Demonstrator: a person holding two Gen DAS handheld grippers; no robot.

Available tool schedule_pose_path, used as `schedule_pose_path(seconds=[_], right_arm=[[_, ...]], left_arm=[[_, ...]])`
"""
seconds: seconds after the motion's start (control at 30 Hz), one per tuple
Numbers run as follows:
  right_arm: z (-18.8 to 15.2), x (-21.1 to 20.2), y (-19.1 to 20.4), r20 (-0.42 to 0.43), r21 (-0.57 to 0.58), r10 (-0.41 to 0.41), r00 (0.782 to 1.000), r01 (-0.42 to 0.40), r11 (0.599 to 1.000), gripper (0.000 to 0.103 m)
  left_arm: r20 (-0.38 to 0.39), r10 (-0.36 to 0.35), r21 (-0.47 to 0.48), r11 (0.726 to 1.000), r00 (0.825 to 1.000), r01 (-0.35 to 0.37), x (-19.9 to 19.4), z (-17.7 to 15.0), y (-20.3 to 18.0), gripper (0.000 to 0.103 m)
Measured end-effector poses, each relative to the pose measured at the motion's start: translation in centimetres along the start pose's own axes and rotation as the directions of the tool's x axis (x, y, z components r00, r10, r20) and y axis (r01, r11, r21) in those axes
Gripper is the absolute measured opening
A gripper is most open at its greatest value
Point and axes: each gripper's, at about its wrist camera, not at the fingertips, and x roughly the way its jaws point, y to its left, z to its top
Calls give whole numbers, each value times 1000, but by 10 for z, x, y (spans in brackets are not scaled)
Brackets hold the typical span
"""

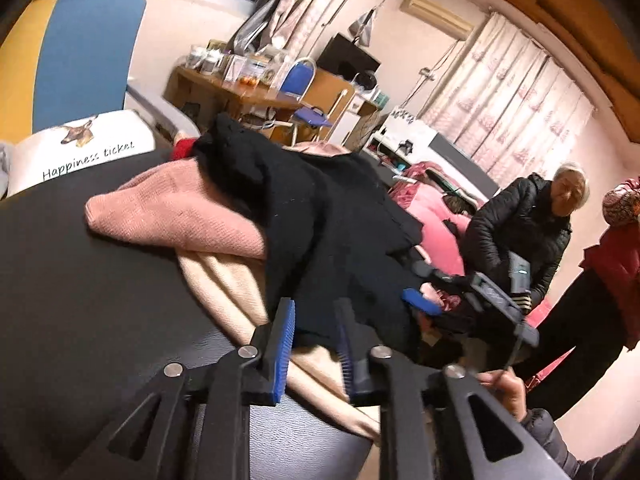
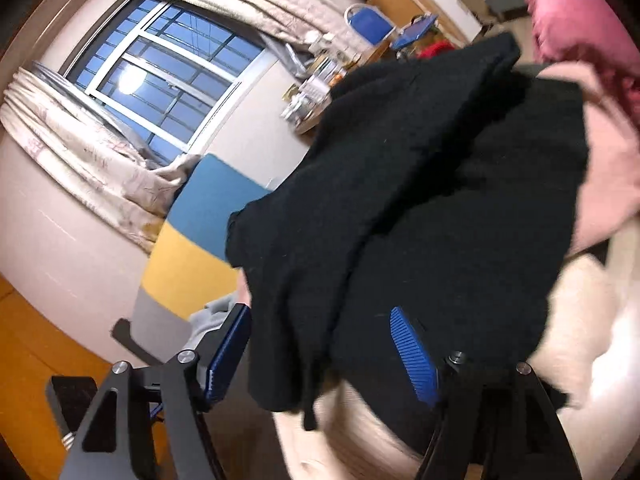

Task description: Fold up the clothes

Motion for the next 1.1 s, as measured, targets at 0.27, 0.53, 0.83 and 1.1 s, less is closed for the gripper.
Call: schedule_pose_path(seconds=[0.27, 0.53, 0.83, 1.1], right_arm=[[47, 18, -1, 74, -69, -38, 997, 43, 997, 61], [95, 38, -46, 83, -18, -14, 996, 16, 1000, 49], [88, 68, -61, 31, -5, 83, 996, -83, 997, 49], [85, 96, -34, -40, -114, 4, 999, -9, 993, 40]], left_arm=[[-18, 48, 37, 998, 999, -47, 36, 24, 18, 30], [-75, 2, 36, 999, 997, 1, 91, 47, 31, 37], [-109, -1, -10, 1000, 994, 0, 132, 60, 44, 38], [-127, -31, -70, 997, 991, 22, 144, 63, 42, 29]])
